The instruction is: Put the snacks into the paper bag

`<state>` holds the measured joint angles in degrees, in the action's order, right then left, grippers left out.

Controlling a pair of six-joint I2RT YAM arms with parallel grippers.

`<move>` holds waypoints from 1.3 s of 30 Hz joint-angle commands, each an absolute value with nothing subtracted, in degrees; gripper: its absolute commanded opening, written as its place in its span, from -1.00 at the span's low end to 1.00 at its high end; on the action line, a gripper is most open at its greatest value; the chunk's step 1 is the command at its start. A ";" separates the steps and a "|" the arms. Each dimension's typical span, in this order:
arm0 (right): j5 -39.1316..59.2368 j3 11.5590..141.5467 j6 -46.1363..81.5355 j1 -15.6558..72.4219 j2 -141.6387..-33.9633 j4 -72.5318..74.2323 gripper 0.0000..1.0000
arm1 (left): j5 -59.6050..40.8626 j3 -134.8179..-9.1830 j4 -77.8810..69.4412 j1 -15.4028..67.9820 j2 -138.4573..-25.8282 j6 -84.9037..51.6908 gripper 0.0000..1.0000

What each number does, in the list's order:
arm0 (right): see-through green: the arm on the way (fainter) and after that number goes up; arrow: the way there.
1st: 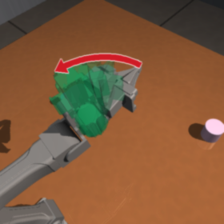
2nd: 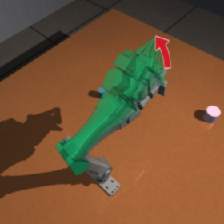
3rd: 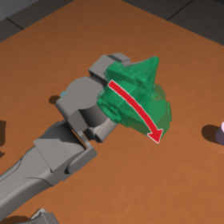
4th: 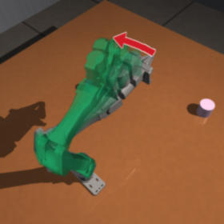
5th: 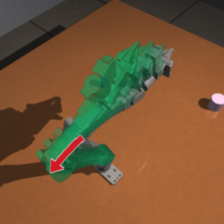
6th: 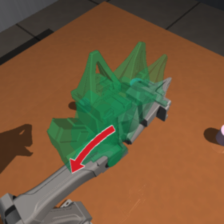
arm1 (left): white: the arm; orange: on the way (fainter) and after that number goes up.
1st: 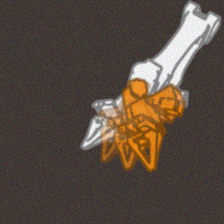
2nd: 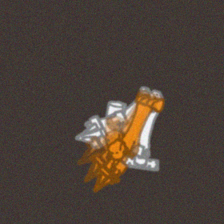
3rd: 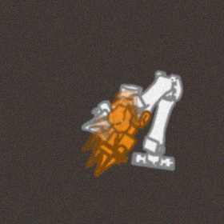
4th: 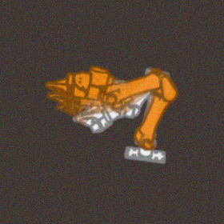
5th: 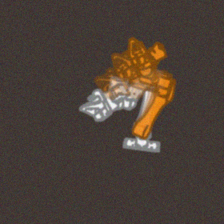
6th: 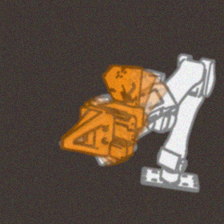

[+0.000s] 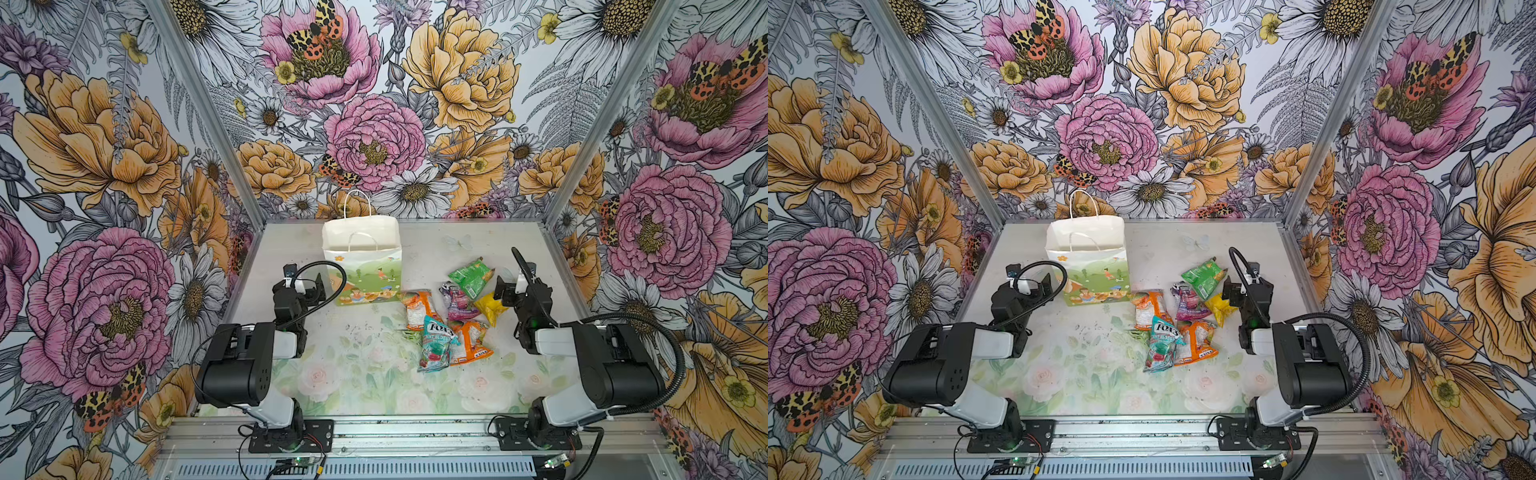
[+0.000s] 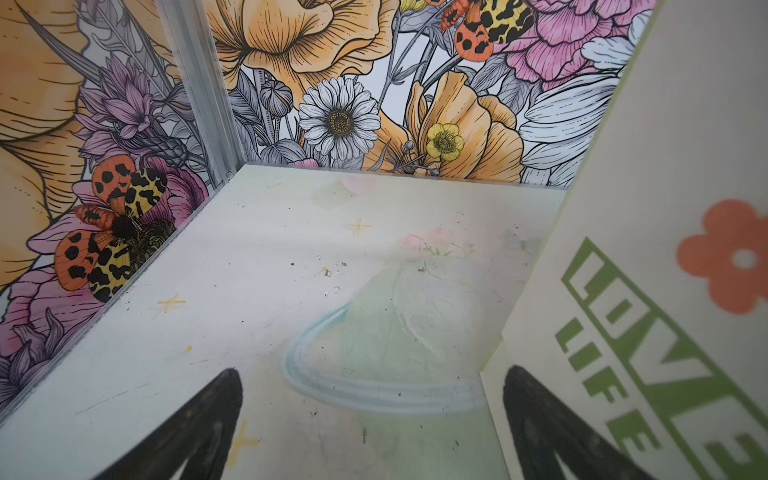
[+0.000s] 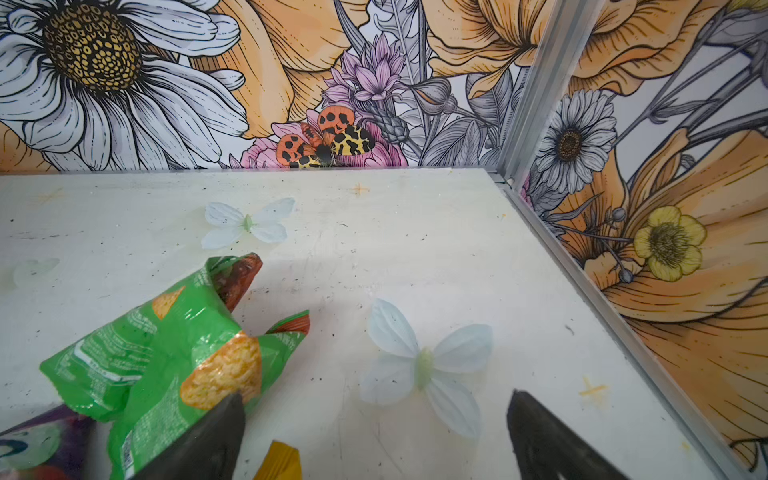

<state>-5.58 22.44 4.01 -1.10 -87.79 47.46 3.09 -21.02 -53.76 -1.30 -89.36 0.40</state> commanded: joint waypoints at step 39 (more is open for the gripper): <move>-3.15 25.35 3.45 -0.27 -77.47 35.13 0.93 | 3.73 -16.96 -58.54 -3.86 -83.91 -3.52 0.98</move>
<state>-5.02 22.52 3.90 -0.91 -80.36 41.23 3.03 -17.32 -57.14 -3.05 -86.94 -1.67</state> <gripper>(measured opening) 0.965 0.989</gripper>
